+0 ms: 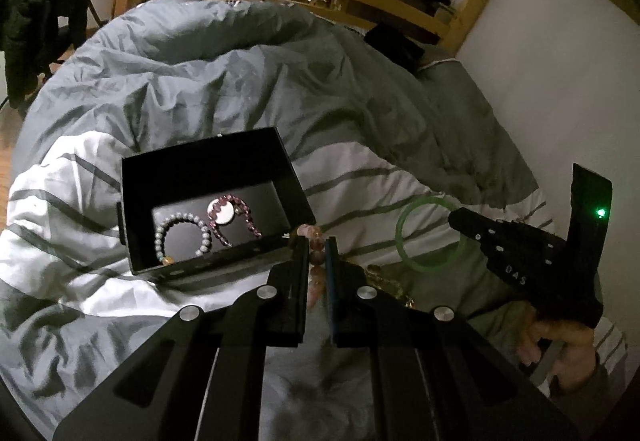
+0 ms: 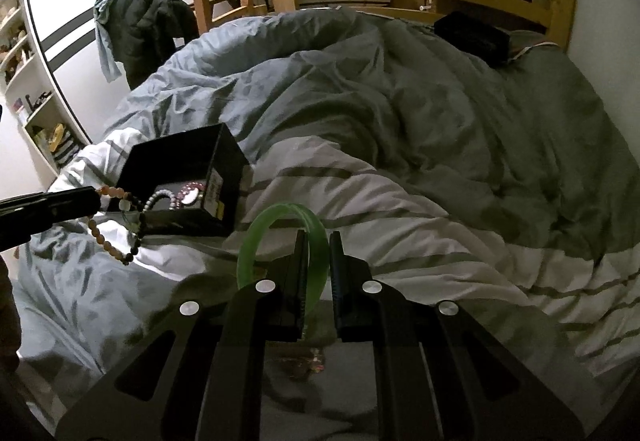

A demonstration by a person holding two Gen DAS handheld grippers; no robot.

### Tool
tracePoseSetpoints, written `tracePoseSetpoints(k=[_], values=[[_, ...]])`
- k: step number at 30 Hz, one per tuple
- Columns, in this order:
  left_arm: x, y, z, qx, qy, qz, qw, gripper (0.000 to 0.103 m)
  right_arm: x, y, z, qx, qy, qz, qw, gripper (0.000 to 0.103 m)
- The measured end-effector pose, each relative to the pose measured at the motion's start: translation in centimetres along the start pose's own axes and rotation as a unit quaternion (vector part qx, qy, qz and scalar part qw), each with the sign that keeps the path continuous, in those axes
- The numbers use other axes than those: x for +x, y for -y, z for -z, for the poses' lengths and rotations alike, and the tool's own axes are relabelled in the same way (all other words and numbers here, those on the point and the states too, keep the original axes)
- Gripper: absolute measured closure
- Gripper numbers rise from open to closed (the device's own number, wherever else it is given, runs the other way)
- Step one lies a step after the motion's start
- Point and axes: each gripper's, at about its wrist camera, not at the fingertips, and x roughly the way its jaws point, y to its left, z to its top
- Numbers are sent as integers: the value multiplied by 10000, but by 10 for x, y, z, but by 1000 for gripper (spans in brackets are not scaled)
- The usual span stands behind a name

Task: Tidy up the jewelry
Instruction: 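Carry the bracelet and bangle into the black box and open both grippers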

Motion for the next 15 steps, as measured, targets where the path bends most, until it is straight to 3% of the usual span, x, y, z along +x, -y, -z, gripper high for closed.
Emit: tracePoseSetpoints(k=[15], values=[[-18,-36,-22,-215,251,-333,9989,95,-1,-38,-35,-416,49,144,9990,92]])
